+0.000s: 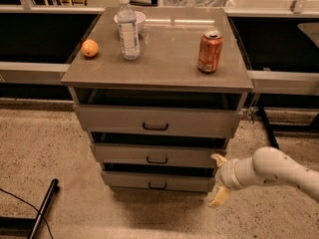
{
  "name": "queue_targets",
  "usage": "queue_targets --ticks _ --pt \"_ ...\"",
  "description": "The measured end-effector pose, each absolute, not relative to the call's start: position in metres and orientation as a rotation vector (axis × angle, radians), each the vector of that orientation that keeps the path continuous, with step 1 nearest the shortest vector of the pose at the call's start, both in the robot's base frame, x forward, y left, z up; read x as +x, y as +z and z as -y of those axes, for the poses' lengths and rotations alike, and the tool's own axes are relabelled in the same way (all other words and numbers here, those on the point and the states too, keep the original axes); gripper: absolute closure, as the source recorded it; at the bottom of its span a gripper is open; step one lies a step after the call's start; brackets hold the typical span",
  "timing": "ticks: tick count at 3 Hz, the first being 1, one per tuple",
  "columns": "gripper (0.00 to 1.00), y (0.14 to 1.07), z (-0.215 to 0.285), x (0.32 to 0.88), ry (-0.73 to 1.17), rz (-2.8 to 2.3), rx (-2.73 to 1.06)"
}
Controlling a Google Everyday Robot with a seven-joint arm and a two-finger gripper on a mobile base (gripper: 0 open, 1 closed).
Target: Open bottom drawer
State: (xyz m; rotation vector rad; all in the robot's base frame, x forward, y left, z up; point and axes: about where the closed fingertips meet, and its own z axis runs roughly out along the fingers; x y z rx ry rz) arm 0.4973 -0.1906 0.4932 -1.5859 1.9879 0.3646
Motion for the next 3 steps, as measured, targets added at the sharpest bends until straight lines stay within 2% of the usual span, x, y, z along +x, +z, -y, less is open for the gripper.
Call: queue_targets --ticks 1,2,3 --pt "0.0 0.475 0.197 0.521 0.318 -1.889 -1.579" --pt "0.0 0.47 0.196 0.522 0.321 -1.87 -1.595" --pt "0.0 0.432 0.183 0.519 0.42 -1.877 -1.64"
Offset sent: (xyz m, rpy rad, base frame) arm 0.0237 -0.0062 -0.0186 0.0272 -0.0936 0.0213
